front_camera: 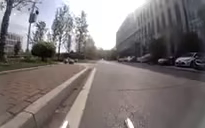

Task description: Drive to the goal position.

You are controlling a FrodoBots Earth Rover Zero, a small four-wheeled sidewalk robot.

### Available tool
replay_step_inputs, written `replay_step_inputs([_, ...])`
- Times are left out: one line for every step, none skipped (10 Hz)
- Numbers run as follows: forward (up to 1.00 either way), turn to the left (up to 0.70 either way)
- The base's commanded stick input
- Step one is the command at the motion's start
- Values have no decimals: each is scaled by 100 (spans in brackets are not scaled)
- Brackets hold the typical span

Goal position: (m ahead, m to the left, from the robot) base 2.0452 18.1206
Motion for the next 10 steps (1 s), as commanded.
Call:
replay_step_inputs([45, -27])
replay_step_inputs([45, -27])
replay_step_inputs([45, -27])
replay_step_inputs([45, -20])
replay_step_inputs([45, 0])
replay_step_inputs([45, 0])
replay_step_inputs([45, 0])
replay_step_inputs([45, 0])
replay_step_inputs([45, 0])
replay_step_inputs([45, 0])
